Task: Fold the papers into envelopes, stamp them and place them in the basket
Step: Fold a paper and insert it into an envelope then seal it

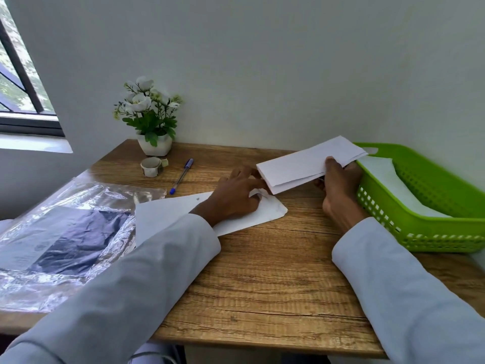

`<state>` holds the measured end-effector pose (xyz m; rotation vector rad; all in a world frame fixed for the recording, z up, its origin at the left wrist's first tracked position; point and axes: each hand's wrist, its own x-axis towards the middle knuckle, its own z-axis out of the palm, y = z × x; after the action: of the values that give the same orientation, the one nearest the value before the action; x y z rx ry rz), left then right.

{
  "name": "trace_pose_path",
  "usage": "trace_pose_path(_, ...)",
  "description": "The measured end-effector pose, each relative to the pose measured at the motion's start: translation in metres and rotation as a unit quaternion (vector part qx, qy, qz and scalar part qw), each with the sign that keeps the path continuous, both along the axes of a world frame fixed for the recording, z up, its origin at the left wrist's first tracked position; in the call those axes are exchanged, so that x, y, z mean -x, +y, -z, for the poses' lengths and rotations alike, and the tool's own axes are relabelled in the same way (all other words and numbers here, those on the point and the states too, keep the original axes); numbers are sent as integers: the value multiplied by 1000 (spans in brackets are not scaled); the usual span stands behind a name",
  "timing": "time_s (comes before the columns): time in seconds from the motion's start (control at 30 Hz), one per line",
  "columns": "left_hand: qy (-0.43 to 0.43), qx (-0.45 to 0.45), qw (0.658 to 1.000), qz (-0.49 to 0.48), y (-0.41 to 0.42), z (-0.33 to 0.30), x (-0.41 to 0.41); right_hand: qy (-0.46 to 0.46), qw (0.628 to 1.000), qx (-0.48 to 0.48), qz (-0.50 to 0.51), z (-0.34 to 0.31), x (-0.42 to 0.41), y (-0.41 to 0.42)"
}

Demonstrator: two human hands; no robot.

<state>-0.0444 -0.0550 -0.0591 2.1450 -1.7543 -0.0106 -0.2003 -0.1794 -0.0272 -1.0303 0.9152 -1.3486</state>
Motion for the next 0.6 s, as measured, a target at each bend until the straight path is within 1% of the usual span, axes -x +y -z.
trace_pose_path(0.07, -14, -10, 1000, 15, -1, -3, 0, 5, 1000, 5, 7, 0, -1, -1)
trace_pose_path(0.13, -33, -19, 999, 13, -3, -3, 1, -16, 1000, -9, -21, -1, 0, 2)
trace_pose_path(0.23, -59, -17, 998, 23, -3, -3, 7, -54, 986, -85, -132, 1, -2, 11)
trace_pose_path(0.3, -63, -6, 997, 32, -3, 0, 7, -46, 974, -110, -193, 3, -4, 18)
trace_pose_path(0.33, -61, -3, 997, 39, -2, 0, 7, -33, 973, -107, -204, 3, -6, 20)
trace_pose_path(0.47, -51, 7, 996, 67, -3, 3, 4, 19, 983, -68, -167, 1, -2, 15)
trace_pose_path(0.6, 14, 58, 996, 62, -3, 0, -1, 48, 985, -54, -157, 3, 8, 13)
